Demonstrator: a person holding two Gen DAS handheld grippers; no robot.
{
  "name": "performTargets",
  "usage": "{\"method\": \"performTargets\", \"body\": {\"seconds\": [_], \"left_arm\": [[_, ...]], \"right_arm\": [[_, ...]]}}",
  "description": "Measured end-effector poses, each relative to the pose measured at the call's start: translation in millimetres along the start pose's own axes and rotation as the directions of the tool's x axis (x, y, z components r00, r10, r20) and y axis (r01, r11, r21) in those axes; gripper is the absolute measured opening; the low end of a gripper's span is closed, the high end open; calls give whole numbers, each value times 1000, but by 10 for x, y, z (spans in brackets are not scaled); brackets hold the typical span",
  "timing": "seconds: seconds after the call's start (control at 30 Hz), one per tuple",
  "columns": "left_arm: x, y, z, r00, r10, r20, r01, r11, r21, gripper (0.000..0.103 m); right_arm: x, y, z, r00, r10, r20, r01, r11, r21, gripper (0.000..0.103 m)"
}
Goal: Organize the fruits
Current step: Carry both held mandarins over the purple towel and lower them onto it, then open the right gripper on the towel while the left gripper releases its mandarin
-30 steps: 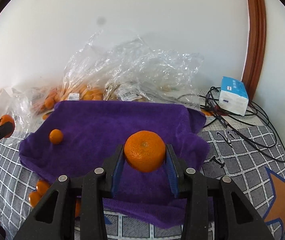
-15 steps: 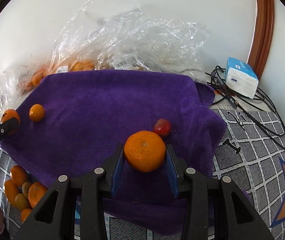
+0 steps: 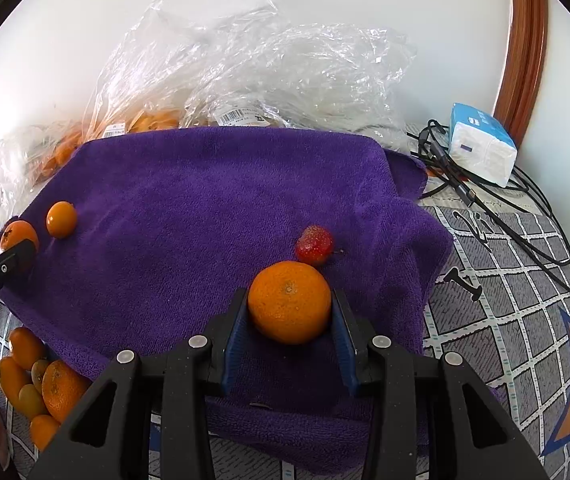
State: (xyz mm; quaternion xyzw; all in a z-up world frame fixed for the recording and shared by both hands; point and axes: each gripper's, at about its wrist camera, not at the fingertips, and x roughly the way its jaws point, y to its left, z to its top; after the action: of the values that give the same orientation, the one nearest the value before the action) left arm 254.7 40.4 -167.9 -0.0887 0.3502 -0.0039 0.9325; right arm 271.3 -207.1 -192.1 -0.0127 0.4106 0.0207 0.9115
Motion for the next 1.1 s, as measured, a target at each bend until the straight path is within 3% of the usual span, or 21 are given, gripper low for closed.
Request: {"method": "performTargets", "body": {"seconds": [0.37, 0.5, 0.73, 1.0, 1.1], "left_arm": [[13, -6, -6, 1000, 4, -1, -4, 1000, 14, 41], [8, -4, -7, 1000, 5, 0, -5, 1000, 15, 41], [8, -5, -8, 1000, -5, 1, 5, 1000, 7, 41], [-104, -11, -14, 999, -6, 43, 6, 1000, -4, 52], [-190, 6, -2, 996, -1, 87, 2, 1000, -11, 55]], "right_arm": [[-39, 10, -15, 1000, -3, 5, 3, 1000, -1, 41], [-73, 12, -14, 1000, 0, 18, 0, 1000, -6, 53], [-159, -36, 9, 999, -15, 38, 14, 1000, 21, 63], [-235, -61, -1, 999, -1, 41, -1, 999, 46, 63], [-359, -39, 2, 996, 12, 85, -16, 999, 46, 67]]}}
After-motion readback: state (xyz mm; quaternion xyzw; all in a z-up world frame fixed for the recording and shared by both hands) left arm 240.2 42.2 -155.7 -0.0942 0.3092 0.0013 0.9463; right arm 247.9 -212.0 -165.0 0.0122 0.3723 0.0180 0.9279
